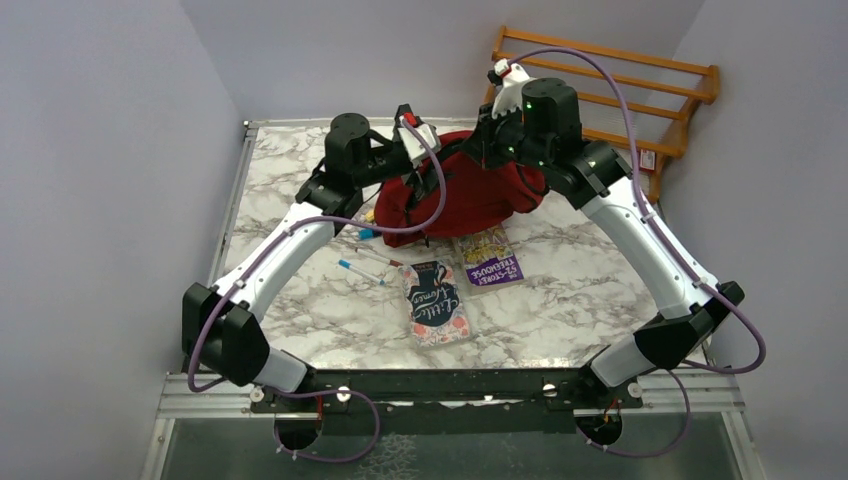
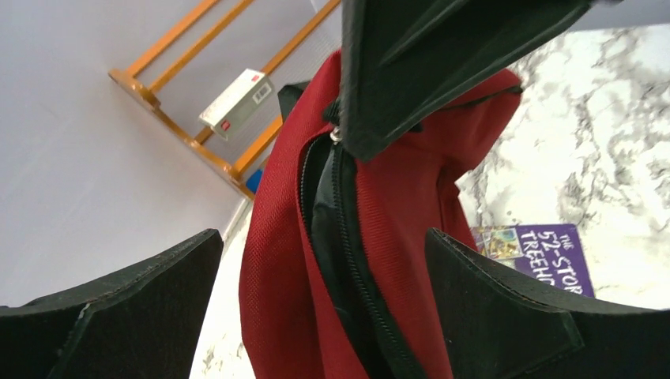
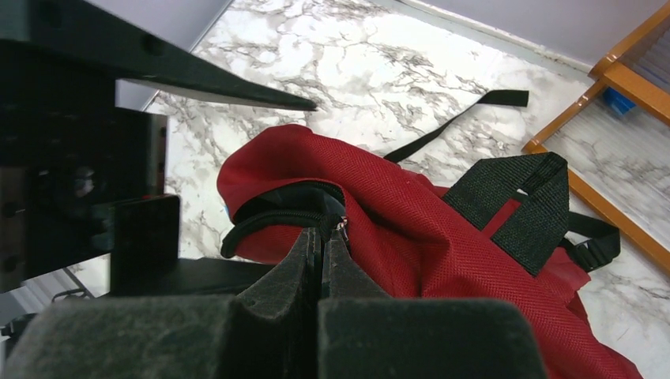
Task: Pack the student bag
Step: Unzip the student bag at the center of the board.
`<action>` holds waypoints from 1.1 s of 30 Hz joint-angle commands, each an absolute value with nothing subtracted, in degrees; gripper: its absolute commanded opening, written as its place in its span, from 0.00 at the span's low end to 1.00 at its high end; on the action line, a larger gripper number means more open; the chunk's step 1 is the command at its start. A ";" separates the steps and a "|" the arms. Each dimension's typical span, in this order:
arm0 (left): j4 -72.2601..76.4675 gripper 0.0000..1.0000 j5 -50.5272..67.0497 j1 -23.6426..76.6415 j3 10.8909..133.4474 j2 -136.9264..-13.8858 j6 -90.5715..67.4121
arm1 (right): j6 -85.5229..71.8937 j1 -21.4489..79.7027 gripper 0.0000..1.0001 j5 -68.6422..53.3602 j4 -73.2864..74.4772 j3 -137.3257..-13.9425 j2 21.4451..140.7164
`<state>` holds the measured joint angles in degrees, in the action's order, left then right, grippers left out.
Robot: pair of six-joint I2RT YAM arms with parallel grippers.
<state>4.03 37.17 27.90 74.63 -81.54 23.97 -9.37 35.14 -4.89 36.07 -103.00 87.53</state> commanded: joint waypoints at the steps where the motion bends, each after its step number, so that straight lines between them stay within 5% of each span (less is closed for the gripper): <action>1: 3.33 0.99 32.37 28.62 77.64 -84.44 26.88 | -8.96 34.98 0.01 -7.65 33.93 -102.28 86.09; 7: 2.69 0.87 32.69 29.17 80.14 -86.79 29.06 | -9.38 34.98 0.01 -8.21 33.76 -101.01 85.04; 15: 3.32 0.41 35.94 29.27 77.79 -84.12 30.99 | -10.62 34.99 0.01 -4.69 33.84 -99.25 81.84; 20: 3.98 0.00 32.13 29.27 78.38 -83.37 30.78 | -11.37 34.98 0.01 -1.67 34.52 -99.04 79.14; 33: 9.14 0.00 16.43 27.05 88.36 -86.57 22.95 | -15.11 34.85 0.01 16.90 35.69 -90.08 70.82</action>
<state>4.16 25.71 29.89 84.40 -86.59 24.23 -13.52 35.16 7.16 35.33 -91.70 73.69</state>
